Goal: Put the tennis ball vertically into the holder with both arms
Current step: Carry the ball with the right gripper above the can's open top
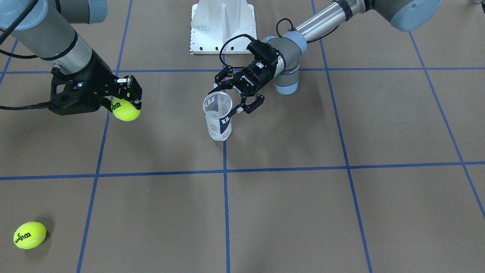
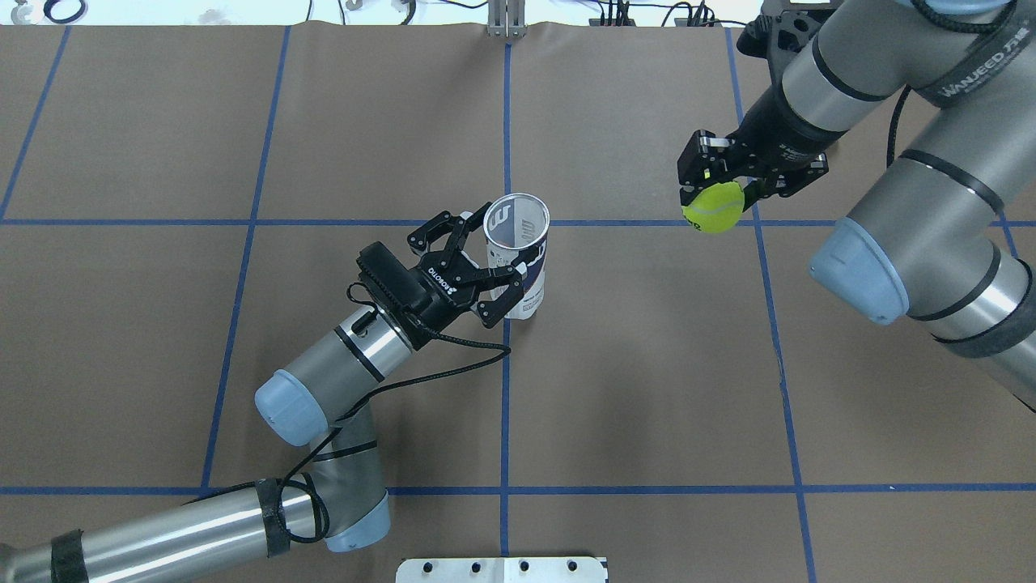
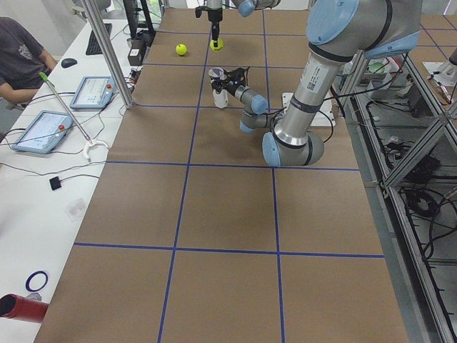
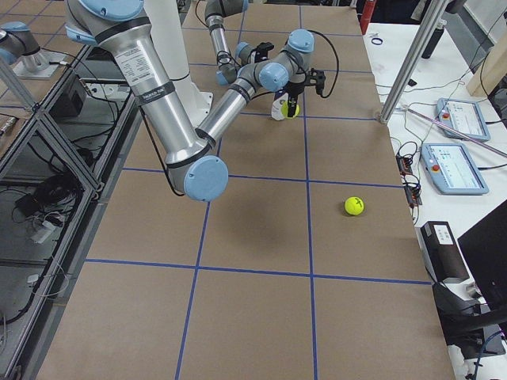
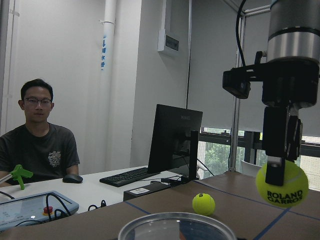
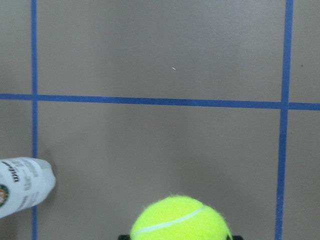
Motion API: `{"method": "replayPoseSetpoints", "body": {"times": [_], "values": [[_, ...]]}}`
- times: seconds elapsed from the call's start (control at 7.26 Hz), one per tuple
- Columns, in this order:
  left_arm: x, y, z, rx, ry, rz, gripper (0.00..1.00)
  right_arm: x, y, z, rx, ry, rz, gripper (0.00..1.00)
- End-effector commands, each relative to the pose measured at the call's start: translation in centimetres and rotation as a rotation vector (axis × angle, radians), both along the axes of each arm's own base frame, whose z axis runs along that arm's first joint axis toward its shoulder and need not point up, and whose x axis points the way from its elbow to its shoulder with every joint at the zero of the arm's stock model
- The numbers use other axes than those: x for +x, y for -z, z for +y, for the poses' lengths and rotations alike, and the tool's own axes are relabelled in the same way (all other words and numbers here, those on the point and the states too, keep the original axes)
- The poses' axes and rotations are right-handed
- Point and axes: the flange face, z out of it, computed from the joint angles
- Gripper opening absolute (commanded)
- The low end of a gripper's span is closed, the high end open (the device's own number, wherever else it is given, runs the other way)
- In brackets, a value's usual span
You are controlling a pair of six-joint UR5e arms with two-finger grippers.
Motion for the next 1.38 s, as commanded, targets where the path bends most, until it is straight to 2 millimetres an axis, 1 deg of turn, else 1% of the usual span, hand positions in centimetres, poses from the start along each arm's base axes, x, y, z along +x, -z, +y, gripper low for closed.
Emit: {"method": "replayPoseSetpoints", "body": {"times": [0.0, 0.14, 0.28, 0.41, 0.55, 0.69, 0.83, 0.96, 1.24], "values": [[0.0, -0.2, 0.0, -0.001, 0.0, -0.003, 0.8, -1.1, 6.9, 0.4, -0.103, -0.088, -0.083, 0.0], [0.0, -0.2, 0.1, 0.0, -0.002, -0.002, 0.8, -2.4, 9.6, 1.0, -0.147, -0.112, -0.11, 0.0], [0.0, -0.2, 0.1, 0.0, -0.002, -0.002, 0.8, -3.7, 11.9, 1.2, -0.18, -0.123, -0.128, 0.0], [0.0, -0.2, 0.1, 0.0, -0.002, -0.002, 0.8, -5.6, 13.6, 0.6, -0.189, -0.148, -0.119, 0.0], [0.0, -0.2, 0.1, 0.0, -0.002, 0.0, 0.8, -8.1, 14.7, 0.3, -0.188, -0.174, -0.098, 0.0], [0.3, -0.2, 0.5, 0.0, -0.01, 0.0, 0.81, -10.2, 15.3, 0.0, -0.184, -0.178, -0.077, 0.0], [0.3, -0.2, 0.5, -0.001, -0.01, -0.001, 0.81, -10.8, 15.7, -0.1, -0.182, -0.179, -0.073, 0.0], [0.3, -0.1, 0.5, 0.001, -0.01, 0.001, 0.84, -11.1, 15.5, -0.1, -0.186, -0.177, -0.068, 0.0], [0.4, 0.0, 0.6, 0.001, -0.012, 0.005, 0.88, -12.5, 15.2, 0.7, -0.17, -0.181, -0.05, 0.0]]}}
